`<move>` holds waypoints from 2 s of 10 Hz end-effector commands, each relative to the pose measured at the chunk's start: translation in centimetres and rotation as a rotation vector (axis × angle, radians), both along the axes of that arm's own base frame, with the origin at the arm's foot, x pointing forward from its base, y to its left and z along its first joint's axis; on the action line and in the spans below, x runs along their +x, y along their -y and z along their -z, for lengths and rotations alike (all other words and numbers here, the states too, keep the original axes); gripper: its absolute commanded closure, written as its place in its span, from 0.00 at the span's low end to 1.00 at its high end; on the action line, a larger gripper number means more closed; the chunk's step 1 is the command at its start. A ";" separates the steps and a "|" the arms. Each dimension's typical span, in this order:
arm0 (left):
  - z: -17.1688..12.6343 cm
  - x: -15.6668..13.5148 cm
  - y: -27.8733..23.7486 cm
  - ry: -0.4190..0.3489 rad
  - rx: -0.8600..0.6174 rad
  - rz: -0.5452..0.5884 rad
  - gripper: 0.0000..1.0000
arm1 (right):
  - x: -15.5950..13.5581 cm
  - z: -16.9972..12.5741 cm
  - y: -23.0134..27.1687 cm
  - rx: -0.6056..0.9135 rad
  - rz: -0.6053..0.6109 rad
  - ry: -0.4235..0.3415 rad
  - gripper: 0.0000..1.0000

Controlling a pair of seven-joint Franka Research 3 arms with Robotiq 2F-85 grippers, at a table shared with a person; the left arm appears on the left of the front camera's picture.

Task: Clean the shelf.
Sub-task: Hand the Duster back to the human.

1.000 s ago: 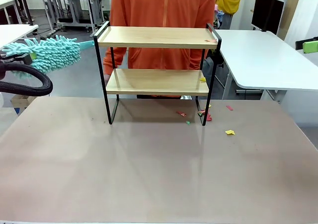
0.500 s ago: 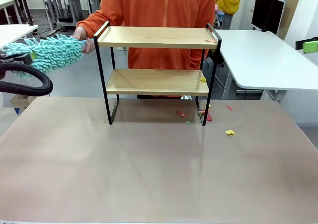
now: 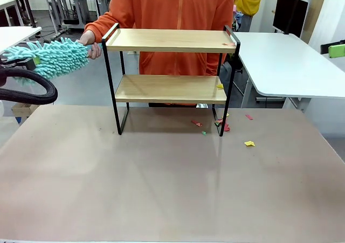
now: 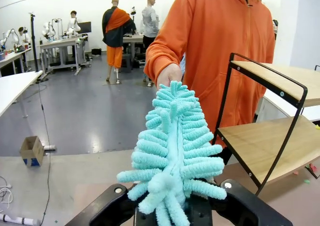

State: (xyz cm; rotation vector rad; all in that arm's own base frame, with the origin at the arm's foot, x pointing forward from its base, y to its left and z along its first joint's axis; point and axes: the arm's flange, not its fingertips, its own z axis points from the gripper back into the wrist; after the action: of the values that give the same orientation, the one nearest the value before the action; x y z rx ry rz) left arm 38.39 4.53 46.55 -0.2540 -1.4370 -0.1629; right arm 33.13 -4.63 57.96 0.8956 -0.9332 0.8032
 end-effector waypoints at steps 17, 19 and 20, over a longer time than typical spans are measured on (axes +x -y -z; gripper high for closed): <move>-13.8 -3.6 -15.1 0.102 -0.680 -0.129 0.00 | 0.2 -0.3 -0.1 0.020 -0.003 0.026 0.00; -13.8 -3.6 -15.1 0.102 -0.680 -0.129 0.00 | 0.2 -0.3 -0.1 0.020 -0.003 0.026 0.00; -13.8 -3.6 -15.1 0.102 -0.680 -0.129 0.00 | 0.2 -0.3 -0.1 0.020 -0.003 0.026 0.00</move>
State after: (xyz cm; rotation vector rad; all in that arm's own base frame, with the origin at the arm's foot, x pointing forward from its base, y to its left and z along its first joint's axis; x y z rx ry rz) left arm 35.00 19.65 60.59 -0.7038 -1.5654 0.4406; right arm 33.13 -4.64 57.97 0.8951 -0.9327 0.8033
